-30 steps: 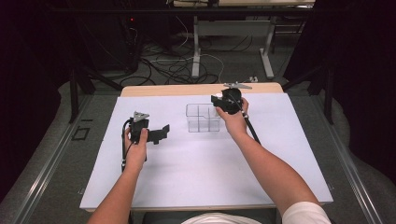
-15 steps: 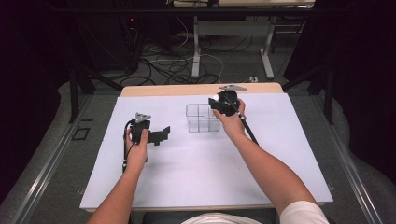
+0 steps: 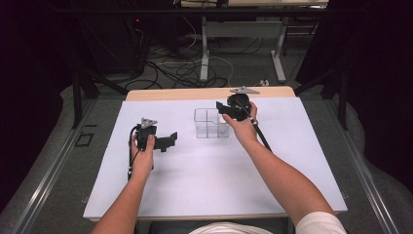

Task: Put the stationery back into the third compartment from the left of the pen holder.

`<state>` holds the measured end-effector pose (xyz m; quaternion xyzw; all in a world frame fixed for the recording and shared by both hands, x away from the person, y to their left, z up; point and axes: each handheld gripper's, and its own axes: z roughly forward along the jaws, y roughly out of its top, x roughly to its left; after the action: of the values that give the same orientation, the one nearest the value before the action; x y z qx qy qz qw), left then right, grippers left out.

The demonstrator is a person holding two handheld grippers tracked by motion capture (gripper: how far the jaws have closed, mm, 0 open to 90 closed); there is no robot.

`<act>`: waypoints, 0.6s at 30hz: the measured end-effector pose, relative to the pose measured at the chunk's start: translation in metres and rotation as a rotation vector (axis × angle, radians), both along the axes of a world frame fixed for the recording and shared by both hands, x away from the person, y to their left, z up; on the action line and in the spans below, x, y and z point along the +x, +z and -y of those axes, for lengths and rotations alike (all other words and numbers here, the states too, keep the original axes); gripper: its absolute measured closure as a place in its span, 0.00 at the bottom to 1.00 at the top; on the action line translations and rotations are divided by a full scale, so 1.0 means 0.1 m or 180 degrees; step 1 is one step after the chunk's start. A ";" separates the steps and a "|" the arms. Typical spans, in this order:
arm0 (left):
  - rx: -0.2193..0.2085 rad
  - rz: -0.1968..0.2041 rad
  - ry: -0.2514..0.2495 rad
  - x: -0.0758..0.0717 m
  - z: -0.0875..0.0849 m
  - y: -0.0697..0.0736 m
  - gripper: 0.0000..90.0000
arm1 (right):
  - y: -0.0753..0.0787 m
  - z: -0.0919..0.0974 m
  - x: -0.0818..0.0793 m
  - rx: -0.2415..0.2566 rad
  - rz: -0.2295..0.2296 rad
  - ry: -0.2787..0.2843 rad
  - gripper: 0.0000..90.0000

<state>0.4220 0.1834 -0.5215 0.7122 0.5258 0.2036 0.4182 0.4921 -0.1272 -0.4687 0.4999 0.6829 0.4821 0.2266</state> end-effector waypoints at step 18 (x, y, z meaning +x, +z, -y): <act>-0.0039 -0.0018 0.0057 0.01 -0.04 0.00 0.00 | 0.12 0.30 -0.19 -0.0171 -0.0150 0.0166 0.16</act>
<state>0.4228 0.1879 -0.5217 0.7055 0.5346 0.2021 0.4192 0.4735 -0.1569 -0.4566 0.4869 0.7135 0.4574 0.2112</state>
